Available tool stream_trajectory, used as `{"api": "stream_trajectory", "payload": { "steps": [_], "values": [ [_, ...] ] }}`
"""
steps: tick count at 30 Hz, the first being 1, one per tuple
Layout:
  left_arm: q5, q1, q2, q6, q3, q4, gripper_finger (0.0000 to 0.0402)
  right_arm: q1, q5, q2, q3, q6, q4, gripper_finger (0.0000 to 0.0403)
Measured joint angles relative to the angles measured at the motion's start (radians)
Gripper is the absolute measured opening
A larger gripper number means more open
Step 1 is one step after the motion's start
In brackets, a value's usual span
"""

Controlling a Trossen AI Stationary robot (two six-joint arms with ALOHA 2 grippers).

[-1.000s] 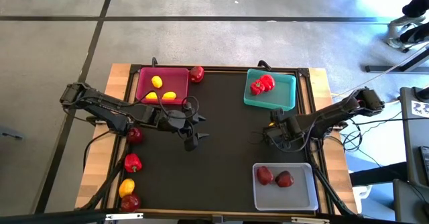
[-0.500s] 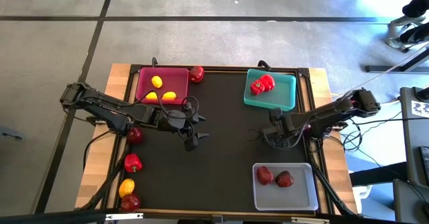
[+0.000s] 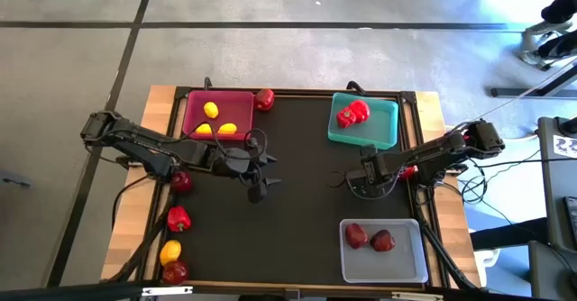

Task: Sort produce into baskets
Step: Put the lemon into the pink bin

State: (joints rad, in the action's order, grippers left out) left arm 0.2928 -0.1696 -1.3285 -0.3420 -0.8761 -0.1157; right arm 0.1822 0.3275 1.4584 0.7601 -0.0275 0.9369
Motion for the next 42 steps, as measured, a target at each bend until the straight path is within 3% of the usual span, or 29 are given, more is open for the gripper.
{"api": "stream_trajectory", "payload": {
  "steps": [11, 17, 28, 42],
  "values": [
    [0.0, 0.0, 0.0, 0.023, 0.0, 0.032, 0.0326, 0.0, 0.005, -0.003, 0.206, -0.036, -0.017, 0.0095],
    [0.0, -0.016, -0.004, 0.139, 0.0, 0.114, 0.0326, 0.001, 0.013, -0.004, 0.305, -0.028, -0.176, 0.0095],
    [0.002, -0.021, -0.042, 0.188, 0.0, 0.195, 0.0326, 0.0, -0.007, -0.004, 0.321, 0.035, -0.555, 0.0095],
    [0.001, -0.024, -0.096, 0.189, 0.0, 0.308, 0.0326, 0.001, -0.056, 0.0, 0.321, 0.027, -0.7, 0.0095]
  ]
}}
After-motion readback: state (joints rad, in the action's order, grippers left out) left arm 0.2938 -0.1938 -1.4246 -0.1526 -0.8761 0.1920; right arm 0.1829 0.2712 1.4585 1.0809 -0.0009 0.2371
